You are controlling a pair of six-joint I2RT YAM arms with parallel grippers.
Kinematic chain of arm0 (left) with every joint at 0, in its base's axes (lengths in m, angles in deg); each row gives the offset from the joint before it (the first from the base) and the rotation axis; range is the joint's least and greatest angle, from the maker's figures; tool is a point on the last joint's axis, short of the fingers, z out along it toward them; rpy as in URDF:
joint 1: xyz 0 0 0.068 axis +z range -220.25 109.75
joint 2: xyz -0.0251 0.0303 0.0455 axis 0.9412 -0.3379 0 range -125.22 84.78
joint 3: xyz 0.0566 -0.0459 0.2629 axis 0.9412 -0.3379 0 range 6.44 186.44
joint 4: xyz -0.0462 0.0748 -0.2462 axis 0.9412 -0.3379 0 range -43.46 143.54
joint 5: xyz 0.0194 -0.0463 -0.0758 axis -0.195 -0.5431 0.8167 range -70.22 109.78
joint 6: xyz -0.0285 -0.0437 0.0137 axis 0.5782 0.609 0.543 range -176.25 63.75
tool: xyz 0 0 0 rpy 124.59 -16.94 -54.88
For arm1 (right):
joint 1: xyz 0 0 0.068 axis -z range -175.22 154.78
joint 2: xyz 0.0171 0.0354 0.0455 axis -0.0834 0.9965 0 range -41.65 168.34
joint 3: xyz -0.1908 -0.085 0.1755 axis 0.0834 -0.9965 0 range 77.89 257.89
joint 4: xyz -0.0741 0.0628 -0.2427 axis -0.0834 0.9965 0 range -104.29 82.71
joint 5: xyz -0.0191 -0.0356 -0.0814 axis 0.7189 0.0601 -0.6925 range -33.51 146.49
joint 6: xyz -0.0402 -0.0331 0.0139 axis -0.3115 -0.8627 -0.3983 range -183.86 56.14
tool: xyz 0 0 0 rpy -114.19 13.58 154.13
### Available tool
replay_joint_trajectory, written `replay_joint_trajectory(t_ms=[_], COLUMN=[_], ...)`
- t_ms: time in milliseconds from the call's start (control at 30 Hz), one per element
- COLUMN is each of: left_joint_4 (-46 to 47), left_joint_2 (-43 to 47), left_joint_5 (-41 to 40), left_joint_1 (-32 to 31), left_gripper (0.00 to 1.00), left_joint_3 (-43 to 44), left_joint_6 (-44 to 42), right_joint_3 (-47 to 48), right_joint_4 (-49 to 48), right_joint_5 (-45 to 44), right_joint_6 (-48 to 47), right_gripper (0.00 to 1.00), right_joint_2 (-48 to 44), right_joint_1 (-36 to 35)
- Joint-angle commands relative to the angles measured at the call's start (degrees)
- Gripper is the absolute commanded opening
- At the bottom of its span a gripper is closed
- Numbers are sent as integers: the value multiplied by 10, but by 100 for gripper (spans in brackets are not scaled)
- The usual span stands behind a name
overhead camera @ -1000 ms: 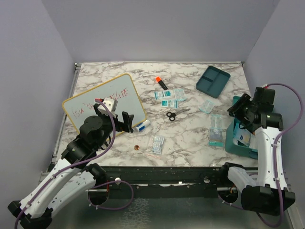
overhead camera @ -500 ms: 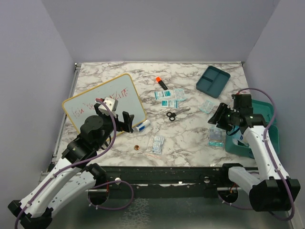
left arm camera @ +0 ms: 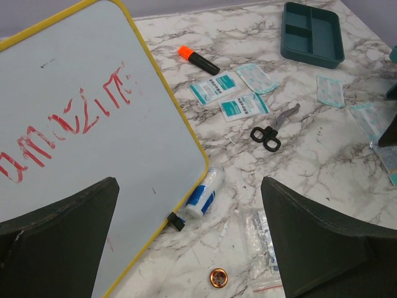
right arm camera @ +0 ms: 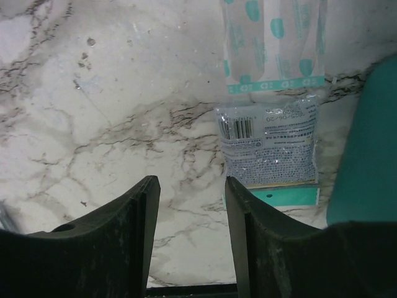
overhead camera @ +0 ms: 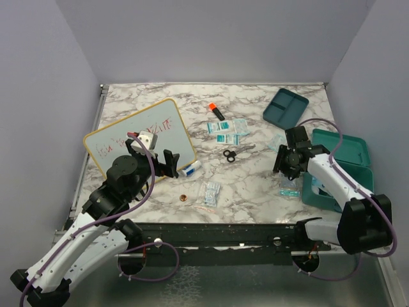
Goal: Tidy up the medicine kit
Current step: Pick up the medical item at the center of the board.
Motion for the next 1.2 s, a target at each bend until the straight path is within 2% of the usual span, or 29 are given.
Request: replay_joint_trajectory(t_ms=[0,167,433,700,900,1167], left_joint_4=[-1,0,0,0,0,0], left_joint_2=[9,9,11,9,9,8], left_joint_5=[-2,-2,-2,-2,-4,-5], left_joint_1=[-3,-3,-3,-3,-3,-3], left_gripper=[99,99,99,99,99,99], left_joint_3=[-7,-7,-8,-8,-8,-8], left_joint_6=[-1,-2,-2,-2,-2,-3], right_joint_3=[-6,-1,-10,-19,-1,42], right_joint_4=[-27,-35,-45,-65,-50,-35], right_joint_5=[-54,-78,-99,-51,-55,-71], right_joint_6=[9,18,16,-2,-4,28], right_gripper=[52,57,57,53,45,23], right_joint_2=[32,61,111,128,149,170], right_joint_1=[-13,-18,-19,-30,-71,-162])
